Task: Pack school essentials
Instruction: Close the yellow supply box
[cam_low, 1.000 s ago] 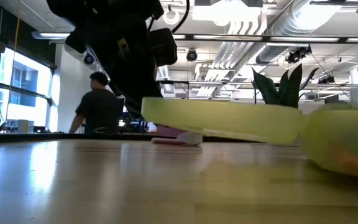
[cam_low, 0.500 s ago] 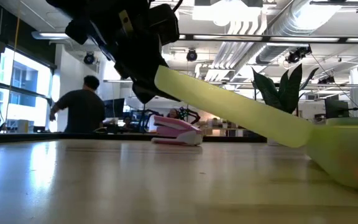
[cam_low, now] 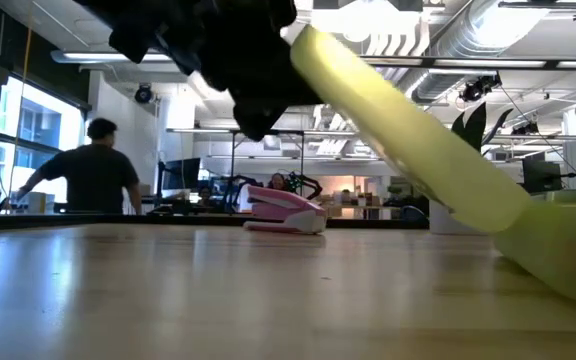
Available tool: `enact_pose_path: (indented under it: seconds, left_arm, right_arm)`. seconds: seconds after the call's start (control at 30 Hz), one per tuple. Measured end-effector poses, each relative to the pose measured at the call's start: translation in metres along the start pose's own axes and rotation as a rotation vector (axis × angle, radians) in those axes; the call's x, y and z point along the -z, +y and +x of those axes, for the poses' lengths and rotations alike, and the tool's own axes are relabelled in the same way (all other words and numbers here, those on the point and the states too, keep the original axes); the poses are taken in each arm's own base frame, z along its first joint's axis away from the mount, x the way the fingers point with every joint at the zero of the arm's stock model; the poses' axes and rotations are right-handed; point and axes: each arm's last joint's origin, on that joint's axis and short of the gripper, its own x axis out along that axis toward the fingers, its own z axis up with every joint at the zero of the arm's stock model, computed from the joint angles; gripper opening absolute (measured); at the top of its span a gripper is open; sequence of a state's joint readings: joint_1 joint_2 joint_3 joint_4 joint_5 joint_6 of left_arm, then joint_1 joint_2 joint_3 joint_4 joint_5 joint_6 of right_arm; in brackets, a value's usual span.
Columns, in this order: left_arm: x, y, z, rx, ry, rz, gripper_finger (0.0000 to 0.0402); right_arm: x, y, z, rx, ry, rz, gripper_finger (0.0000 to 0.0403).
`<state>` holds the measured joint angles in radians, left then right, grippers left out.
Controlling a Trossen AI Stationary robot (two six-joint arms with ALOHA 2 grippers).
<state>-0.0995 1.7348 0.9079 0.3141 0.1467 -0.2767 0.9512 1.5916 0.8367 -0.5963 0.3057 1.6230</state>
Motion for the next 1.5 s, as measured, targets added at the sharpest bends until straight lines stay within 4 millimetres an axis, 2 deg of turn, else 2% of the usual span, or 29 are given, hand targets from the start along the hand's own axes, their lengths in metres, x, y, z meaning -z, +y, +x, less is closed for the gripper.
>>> enact_pose_path:
  seconds: [0.47, 0.7, 0.8, 1.0, 1.37, 1.5]
  left_arm:
    - [-0.013, -0.010, 0.000, 0.054, -0.142, 0.029, 0.0053]
    - [-0.010, -0.007, 0.004, 0.028, -0.141, 0.023, 0.0053]
    - [-0.002, -0.004, 0.009, 0.013, -0.104, 0.013, 0.0053]
    - [0.000, -0.003, 0.012, 0.013, -0.102, 0.012, 0.0053]
    - [-0.005, -0.005, 0.011, 0.032, -0.156, 0.021, 0.0053]
    - [-0.005, -0.004, 0.011, 0.025, -0.158, 0.079, 0.0053]
  right_arm:
    - [-0.002, 0.000, 0.000, -0.002, -0.046, 0.002, 0.0034]
    - [-0.004, 0.001, 0.001, -0.007, -0.091, 0.001, 0.0034]
    - [-0.009, 0.001, 0.002, -0.004, -0.124, 0.015, 0.0034]
    - [-0.022, 0.000, 0.006, 0.022, -0.141, 0.033, 0.0034]
    - [-0.049, -0.004, 0.012, 0.068, -0.210, 0.041, 0.0034]
    - [-0.059, -0.004, 0.015, 0.076, -0.244, 0.025, 0.0034]
